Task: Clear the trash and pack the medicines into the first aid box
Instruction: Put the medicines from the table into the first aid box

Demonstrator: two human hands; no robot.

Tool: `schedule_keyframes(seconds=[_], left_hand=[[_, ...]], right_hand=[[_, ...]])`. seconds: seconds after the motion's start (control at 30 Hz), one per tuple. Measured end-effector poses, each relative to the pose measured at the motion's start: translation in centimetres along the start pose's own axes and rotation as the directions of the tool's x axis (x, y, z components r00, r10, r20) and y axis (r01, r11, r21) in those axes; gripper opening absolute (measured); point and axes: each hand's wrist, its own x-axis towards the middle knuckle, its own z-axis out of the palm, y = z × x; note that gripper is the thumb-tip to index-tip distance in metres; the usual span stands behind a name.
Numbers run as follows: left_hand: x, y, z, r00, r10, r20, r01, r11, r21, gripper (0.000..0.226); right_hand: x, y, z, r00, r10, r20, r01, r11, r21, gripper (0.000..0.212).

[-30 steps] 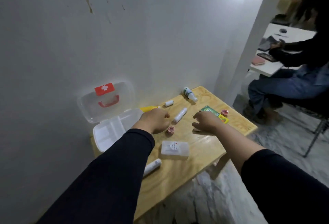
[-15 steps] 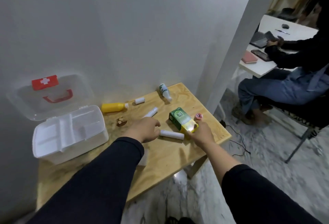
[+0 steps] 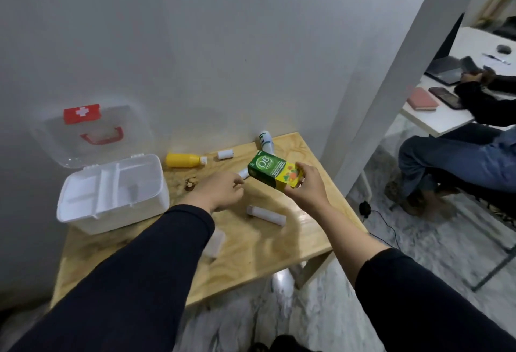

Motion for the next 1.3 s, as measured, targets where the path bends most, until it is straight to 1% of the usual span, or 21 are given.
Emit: schedule_keyframes(seconds=[0.1, 0.17, 0.3, 0.4, 0.47, 0.67, 0.77, 0.83, 0.9, 1.0, 1.1, 1.23, 1.3], left_hand=[[-0.8, -1.3, -1.9, 0.997, -0.07, -0.046, 0.066, 0.995, -0.072, 0.037], [-1.8, -2.9, -3.1, 0.99, -0.119, -0.07, 0.112, 0.99, -0.09, 0.039], [-4.6, -6.8, -4.5, 0.965, -0.221, -0.14, 0.206, 0.972, -0.115, 0.039], [-6.5, -10.1, -4.7, 0.94, -0.302, -0.16, 0.278, 0.948, -0.156, 0.043], [-7.5, -12.5, -4.6, 0.925, -0.342, -0.166, 0.319, 0.936, -0.148, 0.046], [-9.8, -18.5, -4.7, 0.883, -0.436, -0.172, 0.415, 0.898, -0.148, 0.051], [-9.9, -21.6, -4.4, 0.882, -0.453, -0.133, 0.435, 0.889, -0.141, 0.059], [-9.8, -22.7, -4.4, 0.889, -0.441, -0.121, 0.426, 0.896, -0.127, 0.06], [-9.7, -23.6, -4.4, 0.899, -0.421, -0.122, 0.41, 0.906, -0.104, 0.063], [-9.2, -25.1, -4.4, 0.922, -0.37, -0.114, 0.367, 0.929, -0.052, 0.072], [-9.0, -25.8, -4.4, 0.941, -0.329, -0.085, 0.327, 0.944, -0.031, 0.069], [-9.0, -26.4, -4.3, 0.954, -0.289, -0.084, 0.289, 0.957, -0.008, 0.069], [-8.8, -26.7, -4.1, 0.957, -0.278, -0.089, 0.279, 0.96, -0.006, 0.066]], right_hand=[[0.8, -3.3, 0.4, 0.995, -0.094, 0.016, 0.093, 0.994, 0.053, 0.068], [1.2, -5.4, 1.2, 0.986, -0.161, 0.046, 0.158, 0.986, 0.06, 0.065], [1.5, -9.4, 3.7, 0.953, -0.268, 0.144, 0.26, 0.963, 0.071, 0.071], [1.4, -12.4, 5.8, 0.91, -0.372, 0.185, 0.372, 0.927, 0.034, 0.075], [1.1, -14.2, 7.3, 0.878, -0.423, 0.225, 0.432, 0.902, 0.009, 0.077], [0.5, -18.6, 12.0, 0.779, -0.53, 0.335, 0.595, 0.793, -0.128, 0.08], [0.3, -20.6, 13.9, 0.744, -0.533, 0.403, 0.642, 0.737, -0.209, 0.083], [0.3, -21.5, 15.2, 0.747, -0.501, 0.437, 0.638, 0.724, -0.261, 0.082], [0.5, -22.1, 16.8, 0.763, -0.452, 0.462, 0.609, 0.741, -0.282, 0.081], [1.0, -22.5, 19.3, 0.798, -0.376, 0.472, 0.537, 0.798, -0.273, 0.077], [1.2, -22.9, 21.9, 0.805, -0.329, 0.494, 0.497, 0.828, -0.26, 0.071], [1.6, -22.9, 25.3, 0.842, -0.302, 0.448, 0.457, 0.839, -0.295, 0.052], [1.7, -22.6, 26.6, 0.855, -0.261, 0.449, 0.423, 0.851, -0.311, 0.048]])
